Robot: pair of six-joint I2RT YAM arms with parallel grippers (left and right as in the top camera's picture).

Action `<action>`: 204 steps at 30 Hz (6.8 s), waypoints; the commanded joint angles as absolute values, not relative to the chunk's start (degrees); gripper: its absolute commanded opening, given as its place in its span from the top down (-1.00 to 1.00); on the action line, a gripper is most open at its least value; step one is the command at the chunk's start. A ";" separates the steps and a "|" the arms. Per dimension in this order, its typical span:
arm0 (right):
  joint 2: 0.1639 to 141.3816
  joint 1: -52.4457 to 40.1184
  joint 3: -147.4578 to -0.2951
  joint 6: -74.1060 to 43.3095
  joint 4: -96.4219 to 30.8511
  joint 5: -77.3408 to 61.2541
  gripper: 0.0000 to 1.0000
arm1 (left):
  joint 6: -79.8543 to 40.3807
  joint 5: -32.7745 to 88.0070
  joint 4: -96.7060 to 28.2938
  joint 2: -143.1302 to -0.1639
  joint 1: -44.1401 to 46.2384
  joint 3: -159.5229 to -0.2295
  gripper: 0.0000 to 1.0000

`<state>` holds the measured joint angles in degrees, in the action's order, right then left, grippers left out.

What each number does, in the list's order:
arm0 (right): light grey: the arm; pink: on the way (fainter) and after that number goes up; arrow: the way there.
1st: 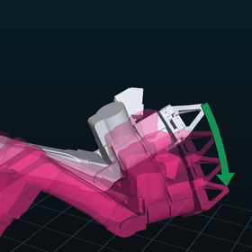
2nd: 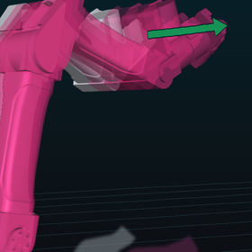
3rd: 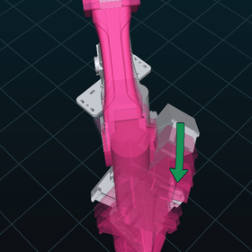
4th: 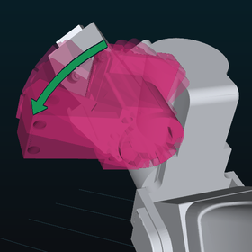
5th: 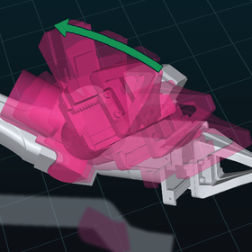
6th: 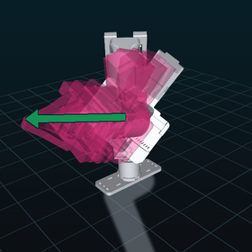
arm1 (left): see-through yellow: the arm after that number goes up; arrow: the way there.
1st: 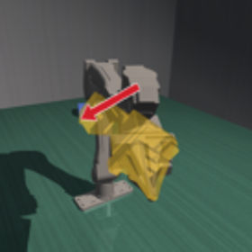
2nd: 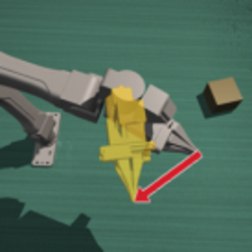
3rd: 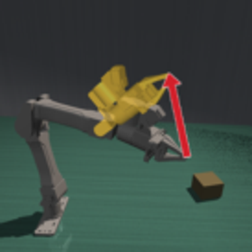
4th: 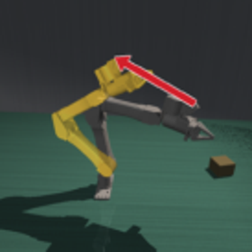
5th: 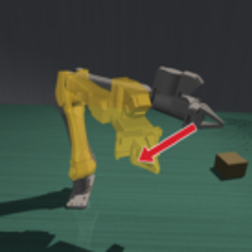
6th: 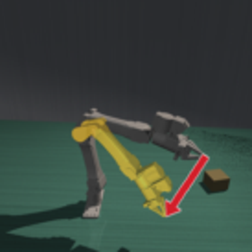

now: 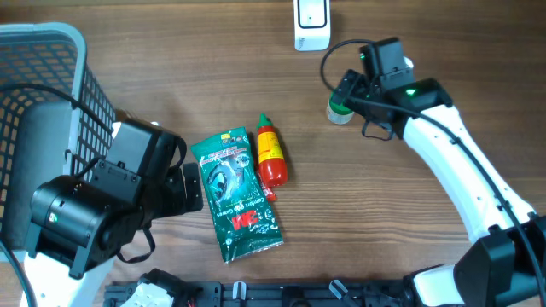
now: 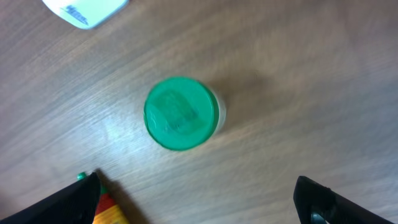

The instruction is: Scan the item barcode

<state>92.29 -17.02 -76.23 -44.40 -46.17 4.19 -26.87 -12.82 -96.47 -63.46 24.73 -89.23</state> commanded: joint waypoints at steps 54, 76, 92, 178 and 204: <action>124.62 -13.17 -99.26 -55.96 -48.47 6.39 -0.80 | -27.44 -13.54 -96.49 -63.33 24.51 -89.65 -1.00; 123.15 -13.15 -104.73 10.46 -77.93 -8.75 -0.87 | -27.44 -13.54 -96.49 -63.33 24.51 -89.65 -1.00; 123.24 -14.79 -99.11 -73.28 -68.79 -1.50 -0.99 | -27.44 -13.54 -96.49 -63.33 24.51 -89.65 -1.00; 110.02 -33.34 -95.20 -25.69 -81.93 -48.66 0.04 | -27.44 -13.54 -96.49 -63.33 24.51 -89.65 -1.00; 106.34 -30.63 -106.04 -30.89 -46.46 17.21 0.16 | -27.44 -13.54 -96.49 -63.33 24.51 -89.65 -1.00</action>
